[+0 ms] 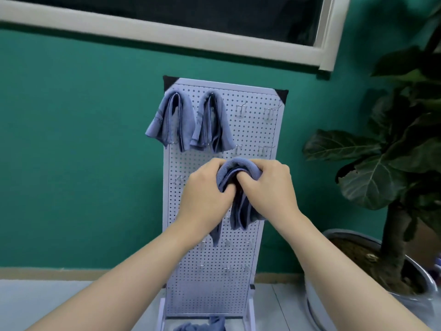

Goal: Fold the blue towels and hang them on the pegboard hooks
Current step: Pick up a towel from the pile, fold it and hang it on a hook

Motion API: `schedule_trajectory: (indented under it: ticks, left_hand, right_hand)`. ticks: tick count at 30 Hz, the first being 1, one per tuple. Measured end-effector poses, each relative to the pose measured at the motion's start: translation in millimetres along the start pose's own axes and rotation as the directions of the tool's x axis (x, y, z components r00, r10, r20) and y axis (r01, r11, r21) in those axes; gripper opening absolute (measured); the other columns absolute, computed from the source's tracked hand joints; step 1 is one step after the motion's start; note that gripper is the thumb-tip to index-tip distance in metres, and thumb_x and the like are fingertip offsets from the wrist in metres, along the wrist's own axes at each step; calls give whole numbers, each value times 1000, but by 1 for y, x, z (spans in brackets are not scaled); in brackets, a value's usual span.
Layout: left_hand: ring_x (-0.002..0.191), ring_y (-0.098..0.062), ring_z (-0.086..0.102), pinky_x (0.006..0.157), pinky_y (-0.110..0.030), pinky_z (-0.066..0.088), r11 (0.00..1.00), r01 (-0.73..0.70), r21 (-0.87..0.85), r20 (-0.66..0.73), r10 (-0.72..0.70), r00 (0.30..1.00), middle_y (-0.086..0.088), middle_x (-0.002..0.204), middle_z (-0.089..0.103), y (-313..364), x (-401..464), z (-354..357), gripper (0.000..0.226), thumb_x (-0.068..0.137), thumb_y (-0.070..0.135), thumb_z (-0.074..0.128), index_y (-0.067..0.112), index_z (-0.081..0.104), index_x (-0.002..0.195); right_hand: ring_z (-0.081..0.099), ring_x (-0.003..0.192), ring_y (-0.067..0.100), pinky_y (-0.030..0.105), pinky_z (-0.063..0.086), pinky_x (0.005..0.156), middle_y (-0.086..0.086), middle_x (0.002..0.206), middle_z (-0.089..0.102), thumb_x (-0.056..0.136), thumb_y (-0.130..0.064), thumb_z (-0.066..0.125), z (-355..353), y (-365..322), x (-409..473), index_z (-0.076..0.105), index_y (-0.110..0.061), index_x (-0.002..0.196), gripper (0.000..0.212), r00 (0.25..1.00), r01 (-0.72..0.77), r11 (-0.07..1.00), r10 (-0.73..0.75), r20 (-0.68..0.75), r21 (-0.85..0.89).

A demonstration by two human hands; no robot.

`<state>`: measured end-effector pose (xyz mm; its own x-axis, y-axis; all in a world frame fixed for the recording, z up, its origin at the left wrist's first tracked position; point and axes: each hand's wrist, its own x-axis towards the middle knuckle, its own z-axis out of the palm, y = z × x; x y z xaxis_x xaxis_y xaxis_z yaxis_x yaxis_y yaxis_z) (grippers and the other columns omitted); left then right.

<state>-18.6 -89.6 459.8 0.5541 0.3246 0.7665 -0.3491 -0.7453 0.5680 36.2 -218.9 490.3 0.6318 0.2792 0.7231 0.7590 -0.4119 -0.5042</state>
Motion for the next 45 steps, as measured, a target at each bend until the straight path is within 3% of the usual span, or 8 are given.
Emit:
schedule_trajectory:
  ticks: [6,8,10,13,23,29,34,45]
  left_hand:
    - [74,-16,63,70,-39,54,999,-44,9,-20,45,999,6,74,70,13,76,4,3,89,23,70,21,72,88]
    - [58,-10,52,58,-27,46,997,-69,43,-19,70,997,5,61,61,20,103,4,17,90,20,66,16,65,74]
    - [48,-8,40,47,-21,31,998,-54,40,-25,55,998,5,51,45,29,128,4,30,91,15,62,11,50,64]
    - [50,-11,29,47,-26,22,1000,-13,27,-68,15,998,5,52,35,36,164,9,39,90,14,59,17,37,58]
    - [60,-19,21,50,-31,18,989,126,-74,-213,-139,967,2,57,26,26,238,47,40,85,7,54,21,27,59]
    - [73,-27,49,61,-30,35,959,284,-18,-103,-284,953,-7,76,56,-9,255,81,13,95,10,54,10,56,81]
    - [62,-19,39,50,-27,26,983,142,120,-56,-136,989,0,64,46,-35,248,96,36,96,7,48,20,38,64]
    - [84,-29,58,62,-32,41,974,129,187,145,-157,977,-13,100,62,-75,204,102,8,99,12,47,6,52,102]
  right_hand:
    - [41,59,25,35,32,52,-1,54,49,86,-21,57,-33,11,67,51,-19,63,23,995,63,981,-76,-67,-181]
    - [50,68,30,36,37,56,-2,64,58,89,-22,57,-42,16,88,56,-24,73,16,993,101,966,-114,-44,-239]
    - [56,78,34,39,46,65,2,81,67,93,-25,57,-47,21,107,64,-30,99,11,985,152,941,-171,-37,-302]
    - [55,82,35,40,45,69,6,94,65,98,-23,54,-51,23,136,55,-24,131,32,968,213,909,-246,-49,-359]
    - [60,84,35,43,52,73,8,90,64,102,-25,46,-21,38,220,55,-14,113,18,985,117,956,-147,-92,-269]
    - [55,91,28,36,42,72,7,107,65,101,-21,49,13,75,238,61,-13,114,20,995,20,988,-35,-96,-154]
    - [56,83,33,35,38,64,12,95,62,99,-18,49,35,99,228,54,-15,97,6,997,-9,984,-4,-72,-178]
    - [53,68,26,33,43,56,6,83,61,88,0,47,62,99,192,52,-16,88,16,987,-153,988,154,-40,15]
